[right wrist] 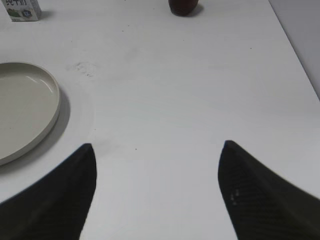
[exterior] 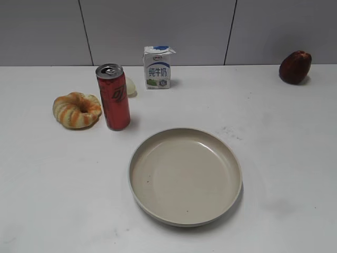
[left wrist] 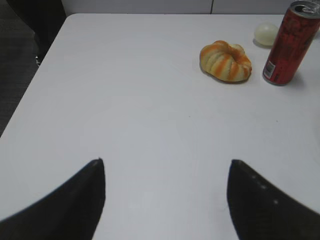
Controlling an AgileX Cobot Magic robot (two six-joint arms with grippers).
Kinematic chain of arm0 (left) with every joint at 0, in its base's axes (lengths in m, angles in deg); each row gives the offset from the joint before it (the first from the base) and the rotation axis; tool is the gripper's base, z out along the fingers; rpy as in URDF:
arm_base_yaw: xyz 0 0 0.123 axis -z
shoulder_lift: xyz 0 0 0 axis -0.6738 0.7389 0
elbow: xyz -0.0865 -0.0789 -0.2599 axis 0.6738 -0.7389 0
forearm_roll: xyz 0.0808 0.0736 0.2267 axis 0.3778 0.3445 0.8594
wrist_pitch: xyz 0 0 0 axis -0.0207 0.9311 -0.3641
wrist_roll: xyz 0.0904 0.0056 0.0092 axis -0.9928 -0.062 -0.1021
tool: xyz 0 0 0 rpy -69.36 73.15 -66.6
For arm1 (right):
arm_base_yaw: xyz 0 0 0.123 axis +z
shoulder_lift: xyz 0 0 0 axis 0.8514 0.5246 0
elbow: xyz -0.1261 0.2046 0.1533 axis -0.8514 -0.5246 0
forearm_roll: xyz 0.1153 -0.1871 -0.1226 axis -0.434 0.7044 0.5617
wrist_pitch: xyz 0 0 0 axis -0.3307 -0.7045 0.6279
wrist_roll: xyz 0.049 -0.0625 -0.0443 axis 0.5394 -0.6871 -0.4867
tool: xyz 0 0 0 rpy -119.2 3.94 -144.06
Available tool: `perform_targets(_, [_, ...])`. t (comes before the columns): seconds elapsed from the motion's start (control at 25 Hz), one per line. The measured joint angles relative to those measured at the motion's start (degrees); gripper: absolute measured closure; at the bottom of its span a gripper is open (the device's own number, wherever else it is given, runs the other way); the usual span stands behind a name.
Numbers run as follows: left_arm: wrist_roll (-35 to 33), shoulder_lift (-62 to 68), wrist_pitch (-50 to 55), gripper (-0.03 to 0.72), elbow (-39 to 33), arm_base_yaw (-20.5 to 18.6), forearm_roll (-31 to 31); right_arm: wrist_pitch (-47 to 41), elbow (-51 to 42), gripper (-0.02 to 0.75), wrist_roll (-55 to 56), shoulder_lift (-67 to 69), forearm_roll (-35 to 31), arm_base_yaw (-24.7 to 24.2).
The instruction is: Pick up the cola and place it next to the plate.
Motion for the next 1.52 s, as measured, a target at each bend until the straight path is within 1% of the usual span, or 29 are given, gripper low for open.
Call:
perform_targets(0.68, [0.0, 0.1, 0.0, 0.111, 0.0, 0.0, 0.0, 0.0, 0.0, 0.167, 0.0, 0.0, 0.0, 0.0])
perform_targets(0.8, [0.0, 2.1, -0.3, 0.111, 0.2, 0.0, 0.0, 0.0, 0.0, 0.167, 0.0, 0.0, 0.0, 0.0])
perform_targets(1.08, [0.0, 13.0, -3.9, 0.111, 3.4, 0.0, 0.0, 0.0, 0.0, 0.167, 0.0, 0.0, 0.0, 0.0])
perform_targets(1.24, [-0.7, 22.1, -6.1, 0.111, 6.1, 0.0, -0.1, 0.0, 0.0, 0.167, 0.0, 0.0, 0.0, 0.0])
perform_targets(1.36, [-0.8, 29.7, -5.5, 0.111, 9.8, 0.0, -0.7, 0.0, 0.0, 0.167, 0.0, 0.0, 0.0, 0.0])
perform_targets(1.44, [-1.4, 36.1, -4.9, 0.111, 13.4, 0.0, -2.5, 0.0, 0.0, 0.167, 0.0, 0.0, 0.0, 0.0])
perform_targets(1.52, [-3.6, 42.5, -4.8, 0.111, 16.7, 0.0, -5.1, 0.0, 0.0, 0.167, 0.0, 0.0, 0.0, 0.0])
